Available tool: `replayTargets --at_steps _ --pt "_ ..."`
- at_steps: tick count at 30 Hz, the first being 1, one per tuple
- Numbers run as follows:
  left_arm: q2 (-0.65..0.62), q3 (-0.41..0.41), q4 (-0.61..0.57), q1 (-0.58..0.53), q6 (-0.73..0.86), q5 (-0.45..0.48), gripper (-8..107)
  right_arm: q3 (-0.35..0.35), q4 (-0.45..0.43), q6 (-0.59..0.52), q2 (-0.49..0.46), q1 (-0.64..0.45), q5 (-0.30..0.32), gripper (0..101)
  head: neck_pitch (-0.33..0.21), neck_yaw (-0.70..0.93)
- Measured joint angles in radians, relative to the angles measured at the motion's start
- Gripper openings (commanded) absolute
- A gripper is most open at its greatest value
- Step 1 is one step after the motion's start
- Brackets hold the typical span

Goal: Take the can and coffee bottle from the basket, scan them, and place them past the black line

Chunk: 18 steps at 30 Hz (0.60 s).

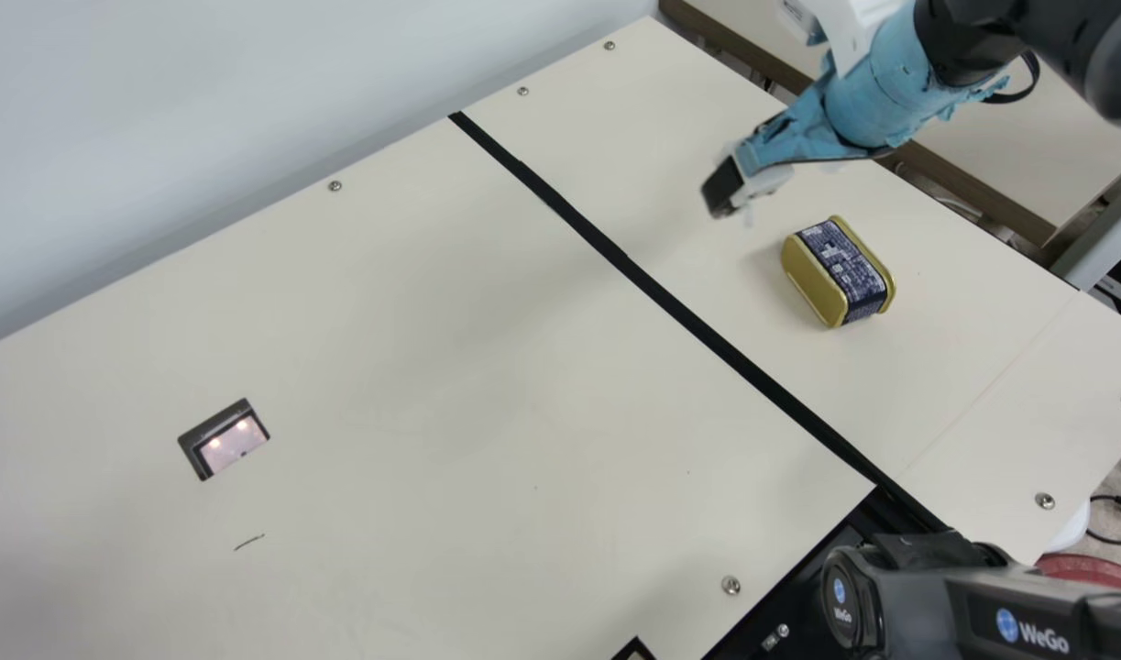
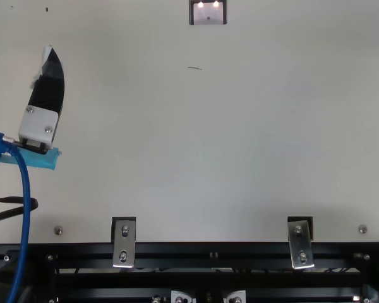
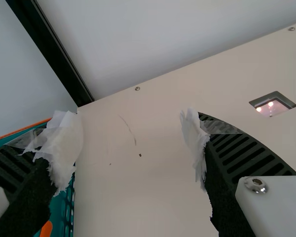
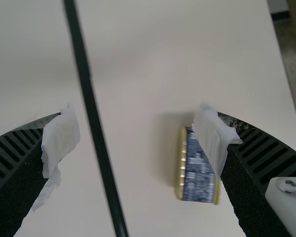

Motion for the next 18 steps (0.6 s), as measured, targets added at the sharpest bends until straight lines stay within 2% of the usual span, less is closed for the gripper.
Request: replayTargets --at_steps 7,13,18 --pt "0.0 0.0 0.0 0.0 0.0 0.0 90 -0.004 0.207 -0.015 -0.112 0.12 0.12 101 0.0 0.0" --pt "0.0 0.0 0.0 0.0 0.0 0.0 90 -0.005 0.404 0.022 -0.165 0.235 0.24 101 0.0 0.005" --pt "0.0 0.0 0.0 0.0 0.0 0.0 90 0.036 0.559 0.084 -0.177 0.329 0.244 101 0.0 0.0"
